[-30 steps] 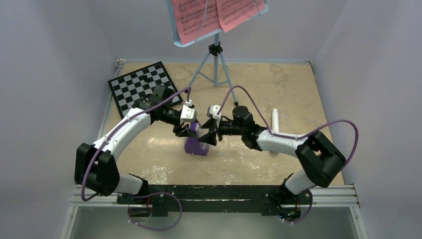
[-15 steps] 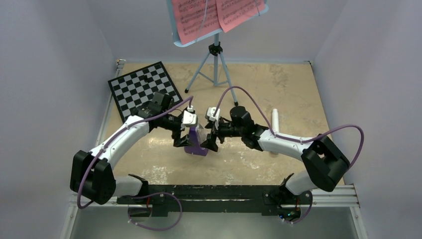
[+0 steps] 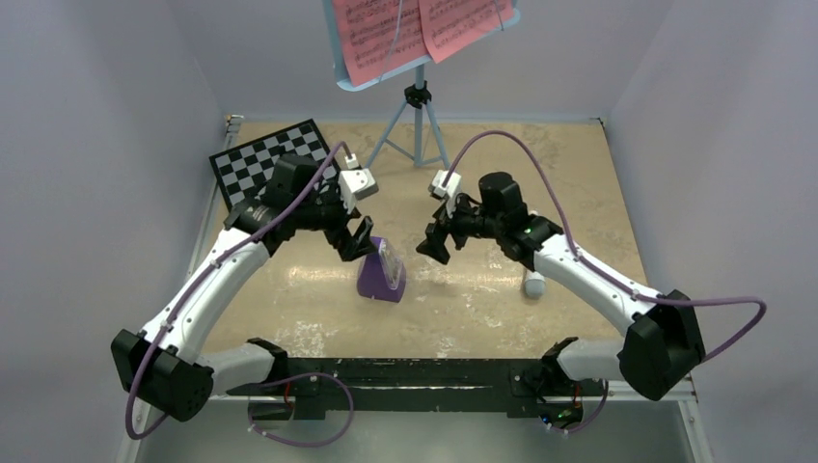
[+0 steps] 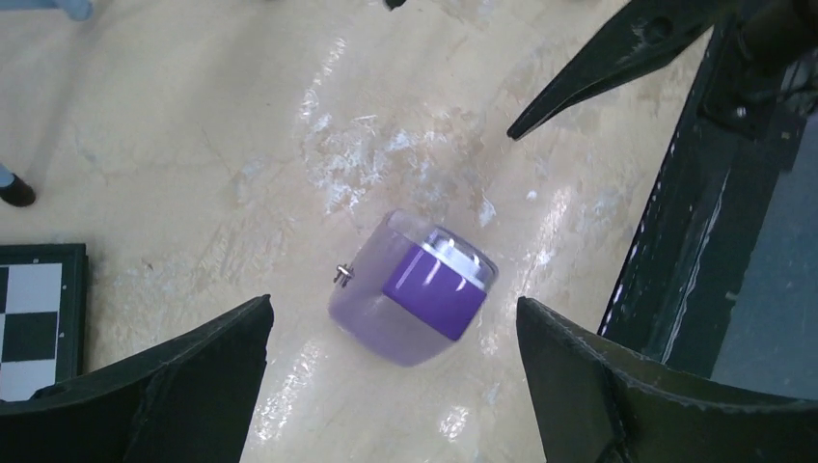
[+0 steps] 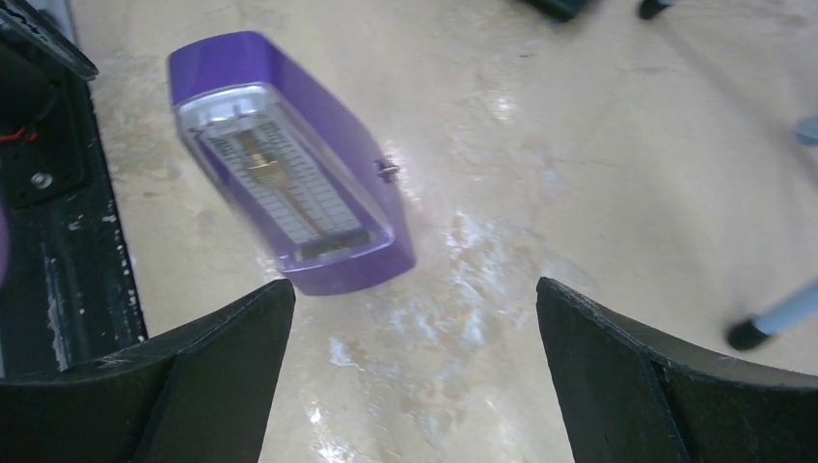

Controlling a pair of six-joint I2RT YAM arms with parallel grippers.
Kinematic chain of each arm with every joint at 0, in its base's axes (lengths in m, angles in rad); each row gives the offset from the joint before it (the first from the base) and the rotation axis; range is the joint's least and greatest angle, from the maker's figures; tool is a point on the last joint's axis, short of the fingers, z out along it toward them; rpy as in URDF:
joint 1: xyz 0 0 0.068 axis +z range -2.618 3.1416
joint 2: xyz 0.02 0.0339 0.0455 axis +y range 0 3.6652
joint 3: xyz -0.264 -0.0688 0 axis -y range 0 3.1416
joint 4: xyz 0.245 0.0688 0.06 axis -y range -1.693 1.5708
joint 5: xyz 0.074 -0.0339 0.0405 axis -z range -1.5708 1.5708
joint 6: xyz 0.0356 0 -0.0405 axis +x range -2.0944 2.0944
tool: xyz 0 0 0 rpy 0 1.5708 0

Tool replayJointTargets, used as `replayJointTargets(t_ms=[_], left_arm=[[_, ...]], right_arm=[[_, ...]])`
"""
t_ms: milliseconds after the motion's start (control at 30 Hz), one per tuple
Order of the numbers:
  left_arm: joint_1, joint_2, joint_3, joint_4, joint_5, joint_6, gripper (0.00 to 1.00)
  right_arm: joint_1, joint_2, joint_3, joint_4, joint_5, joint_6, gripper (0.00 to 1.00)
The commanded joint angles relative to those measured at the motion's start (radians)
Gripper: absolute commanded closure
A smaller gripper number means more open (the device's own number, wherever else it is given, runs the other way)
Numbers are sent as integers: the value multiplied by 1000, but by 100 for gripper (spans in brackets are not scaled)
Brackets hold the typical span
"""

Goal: Pack up the instrument practice props

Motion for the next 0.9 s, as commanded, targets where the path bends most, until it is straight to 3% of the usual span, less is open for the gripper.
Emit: replayJointTargets(t_ms=[0, 233, 367, 567, 733, 767, 867], left_arm=[[-55, 113, 157, -78, -200, -306, 1], [-202, 191, 235, -115, -334, -547, 1], [-258, 281, 315, -277, -580, -639, 1], [-278, 328, 324, -306, -664, -657, 7], [-280, 340, 314, -333, -655, -665, 23], [-280, 342, 315, -332, -650, -662, 29], [-280, 348, 329, -307, -601, -640, 59]], right_arm=[[-59, -62, 86, -189, 54, -21, 1], [-84, -136, 70, -246, 141, -13, 1], [-86, -191, 27, -243, 171, 6, 1], [-86, -245, -3, -255, 185, 30, 1], [-87, -280, -16, -285, 201, 16, 1], [-87, -285, -20, -287, 197, 15, 1], [-87, -286, -24, -292, 188, 15, 1]])
